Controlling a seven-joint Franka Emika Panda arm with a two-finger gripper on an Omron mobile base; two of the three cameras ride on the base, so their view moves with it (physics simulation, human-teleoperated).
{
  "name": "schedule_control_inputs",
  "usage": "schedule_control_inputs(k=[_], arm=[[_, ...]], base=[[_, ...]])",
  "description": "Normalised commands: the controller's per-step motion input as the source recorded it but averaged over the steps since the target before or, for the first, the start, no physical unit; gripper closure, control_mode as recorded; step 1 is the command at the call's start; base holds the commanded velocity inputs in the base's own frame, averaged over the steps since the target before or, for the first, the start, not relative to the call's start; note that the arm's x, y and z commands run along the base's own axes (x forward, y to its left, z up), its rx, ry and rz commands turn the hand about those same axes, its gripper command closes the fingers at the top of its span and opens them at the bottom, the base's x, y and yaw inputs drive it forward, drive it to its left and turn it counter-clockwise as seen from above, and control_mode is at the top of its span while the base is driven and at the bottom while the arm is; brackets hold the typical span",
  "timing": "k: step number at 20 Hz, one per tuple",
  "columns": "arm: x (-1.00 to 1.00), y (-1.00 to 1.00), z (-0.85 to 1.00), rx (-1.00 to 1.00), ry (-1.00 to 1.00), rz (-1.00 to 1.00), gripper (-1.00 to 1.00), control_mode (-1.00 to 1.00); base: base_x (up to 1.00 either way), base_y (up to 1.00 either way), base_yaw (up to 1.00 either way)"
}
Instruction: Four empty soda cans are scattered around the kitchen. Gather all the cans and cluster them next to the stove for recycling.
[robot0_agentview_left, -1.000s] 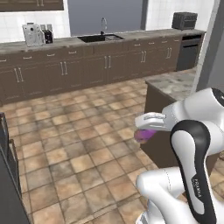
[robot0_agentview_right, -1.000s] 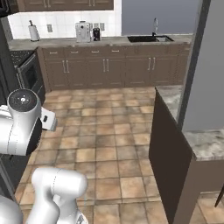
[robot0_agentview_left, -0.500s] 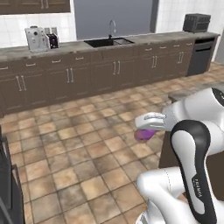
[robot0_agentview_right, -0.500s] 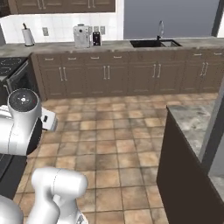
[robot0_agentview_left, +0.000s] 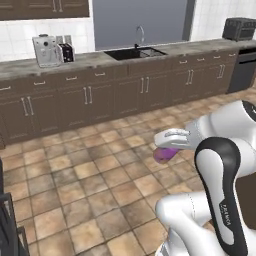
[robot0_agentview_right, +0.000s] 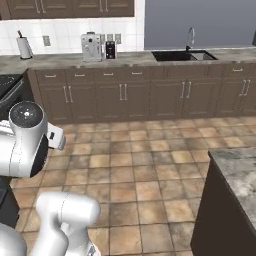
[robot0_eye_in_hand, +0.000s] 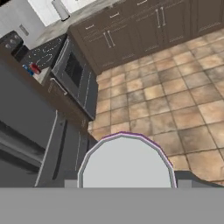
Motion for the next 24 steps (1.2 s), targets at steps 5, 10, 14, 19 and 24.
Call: schedule_control_inputs(k=[5,10,14,19,24], arm=[[0.0,0.0,0.0,0.0,0.0,0.0,1.0,1.0],[0.0,0.0,0.0,0.0,0.0,0.0,1.0,1.0],[0.0,0.0,0.0,0.0,0.0,0.0,1.0,1.0],[0.0,0.0,0.0,0.0,0.0,0.0,1.0,1.0],[0.0,0.0,0.0,0.0,0.0,0.0,1.0,1.0]], base=[[0.8,0.37,0.0],[0.56,0.36,0.0],[0.51,0.21,0.0],[0.39,0.14,0.07],[0.45,0.08,0.14]])
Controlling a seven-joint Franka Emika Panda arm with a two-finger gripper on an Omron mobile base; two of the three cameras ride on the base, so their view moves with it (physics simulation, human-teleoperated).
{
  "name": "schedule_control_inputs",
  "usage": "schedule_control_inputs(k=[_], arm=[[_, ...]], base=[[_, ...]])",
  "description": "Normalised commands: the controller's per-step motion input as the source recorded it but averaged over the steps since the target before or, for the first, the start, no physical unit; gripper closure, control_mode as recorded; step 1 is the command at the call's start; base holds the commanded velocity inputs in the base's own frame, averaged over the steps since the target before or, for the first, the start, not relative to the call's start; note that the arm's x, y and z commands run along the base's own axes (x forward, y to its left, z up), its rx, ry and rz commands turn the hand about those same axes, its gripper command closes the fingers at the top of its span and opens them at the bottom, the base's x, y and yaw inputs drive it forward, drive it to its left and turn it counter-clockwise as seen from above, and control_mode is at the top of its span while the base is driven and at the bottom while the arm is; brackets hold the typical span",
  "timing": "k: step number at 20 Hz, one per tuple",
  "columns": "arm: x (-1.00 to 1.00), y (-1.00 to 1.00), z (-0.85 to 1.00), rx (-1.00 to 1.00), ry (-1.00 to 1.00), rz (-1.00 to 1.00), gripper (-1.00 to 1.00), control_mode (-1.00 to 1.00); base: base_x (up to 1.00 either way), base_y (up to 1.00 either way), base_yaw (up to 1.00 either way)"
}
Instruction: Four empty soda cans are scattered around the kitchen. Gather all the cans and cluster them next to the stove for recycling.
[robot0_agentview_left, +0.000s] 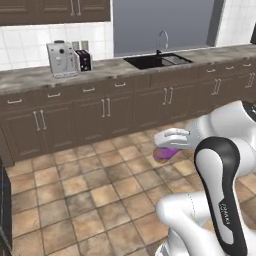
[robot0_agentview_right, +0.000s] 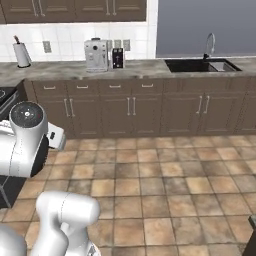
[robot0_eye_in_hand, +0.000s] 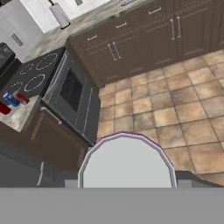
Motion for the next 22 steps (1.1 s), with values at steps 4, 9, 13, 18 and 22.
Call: schedule_control_inputs(k=[4,9,13,18,22], arm=[[0.0,0.0,0.0,0.0,0.0,0.0,1.0,1.0],[0.0,0.0,0.0,0.0,0.0,0.0,1.0,1.0],[0.0,0.0,0.0,0.0,0.0,0.0,1.0,1.0],[0.0,0.0,0.0,0.0,0.0,0.0,1.0,1.0],[0.0,0.0,0.0,0.0,0.0,0.0,1.0,1.0]], base=[[0.66,0.0,0.14],[0.77,0.0,0.13],[0.74,0.0,0.14],[0.56,-0.01,0.18],[0.41,-0.05,0.26]])
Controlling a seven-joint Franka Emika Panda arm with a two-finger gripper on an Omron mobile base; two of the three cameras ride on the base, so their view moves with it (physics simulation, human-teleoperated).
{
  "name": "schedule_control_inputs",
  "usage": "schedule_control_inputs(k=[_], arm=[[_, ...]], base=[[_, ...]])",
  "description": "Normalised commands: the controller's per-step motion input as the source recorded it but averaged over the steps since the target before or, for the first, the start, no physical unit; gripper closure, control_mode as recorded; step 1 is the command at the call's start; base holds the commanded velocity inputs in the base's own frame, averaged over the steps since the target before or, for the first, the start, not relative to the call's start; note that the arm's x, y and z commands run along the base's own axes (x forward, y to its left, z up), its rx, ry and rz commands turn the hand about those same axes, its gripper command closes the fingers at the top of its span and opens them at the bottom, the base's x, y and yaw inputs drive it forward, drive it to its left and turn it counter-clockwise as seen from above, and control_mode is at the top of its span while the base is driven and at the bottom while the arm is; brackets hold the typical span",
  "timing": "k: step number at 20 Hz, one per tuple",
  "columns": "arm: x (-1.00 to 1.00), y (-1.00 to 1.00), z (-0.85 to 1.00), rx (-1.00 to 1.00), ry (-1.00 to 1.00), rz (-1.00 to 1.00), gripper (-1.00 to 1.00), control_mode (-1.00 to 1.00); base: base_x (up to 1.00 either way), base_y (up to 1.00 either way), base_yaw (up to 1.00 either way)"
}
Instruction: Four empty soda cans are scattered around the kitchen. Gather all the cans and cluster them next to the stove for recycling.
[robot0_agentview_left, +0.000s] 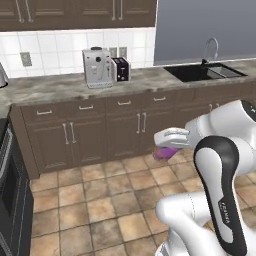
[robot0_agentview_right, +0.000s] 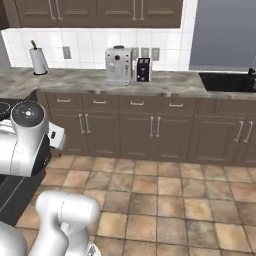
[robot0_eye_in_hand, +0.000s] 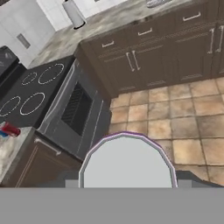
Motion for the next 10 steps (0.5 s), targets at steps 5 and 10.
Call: schedule_control_inputs(k=[5,10], arm=[[0.0,0.0,0.0,0.0,0.0,0.0,1.0,1.0],[0.0,0.0,0.0,0.0,0.0,0.0,1.0,1.0]], base=[[0.39,-0.22,0.33],[0.34,-0.41,0.36]])
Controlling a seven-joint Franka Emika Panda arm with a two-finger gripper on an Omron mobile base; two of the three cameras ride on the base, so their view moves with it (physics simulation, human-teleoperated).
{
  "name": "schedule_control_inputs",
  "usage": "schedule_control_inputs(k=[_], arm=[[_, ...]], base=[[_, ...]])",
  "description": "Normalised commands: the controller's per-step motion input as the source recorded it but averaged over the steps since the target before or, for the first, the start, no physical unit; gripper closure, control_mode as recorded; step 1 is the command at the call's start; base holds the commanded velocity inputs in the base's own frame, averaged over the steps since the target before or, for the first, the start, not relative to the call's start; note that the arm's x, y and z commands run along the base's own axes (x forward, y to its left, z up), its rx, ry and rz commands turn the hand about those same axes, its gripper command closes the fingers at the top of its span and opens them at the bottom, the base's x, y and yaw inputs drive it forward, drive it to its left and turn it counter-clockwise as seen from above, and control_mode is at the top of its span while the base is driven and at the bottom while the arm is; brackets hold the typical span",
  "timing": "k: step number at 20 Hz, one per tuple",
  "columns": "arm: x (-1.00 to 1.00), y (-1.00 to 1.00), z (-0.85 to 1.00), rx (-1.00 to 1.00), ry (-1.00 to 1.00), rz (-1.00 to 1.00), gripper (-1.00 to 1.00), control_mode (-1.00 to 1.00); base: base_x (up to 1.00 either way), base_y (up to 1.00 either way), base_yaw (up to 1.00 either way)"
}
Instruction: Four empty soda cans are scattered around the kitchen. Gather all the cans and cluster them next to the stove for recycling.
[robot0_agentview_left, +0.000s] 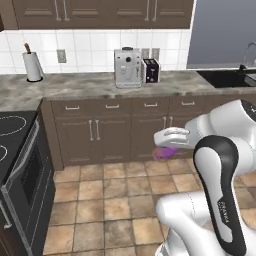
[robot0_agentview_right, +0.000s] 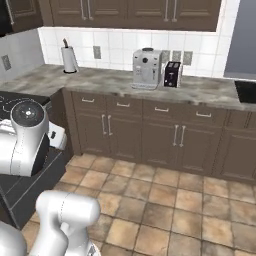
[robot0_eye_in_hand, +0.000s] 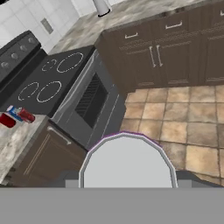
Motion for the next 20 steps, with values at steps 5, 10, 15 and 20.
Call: schedule_control_inputs(k=[5,10,15,20], arm=[[0.0,0.0,0.0,0.0,0.0,0.0,1.0,1.0],[0.0,0.0,0.0,0.0,0.0,0.0,1.0,1.0],[0.0,0.0,0.0,0.0,0.0,0.0,1.0,1.0],[0.0,0.0,0.0,0.0,0.0,0.0,1.0,1.0]], base=[[0.47,-0.53,0.35],[0.65,-0.62,0.3],[0.32,-0.41,0.34],[-0.01,-0.03,0.43]])
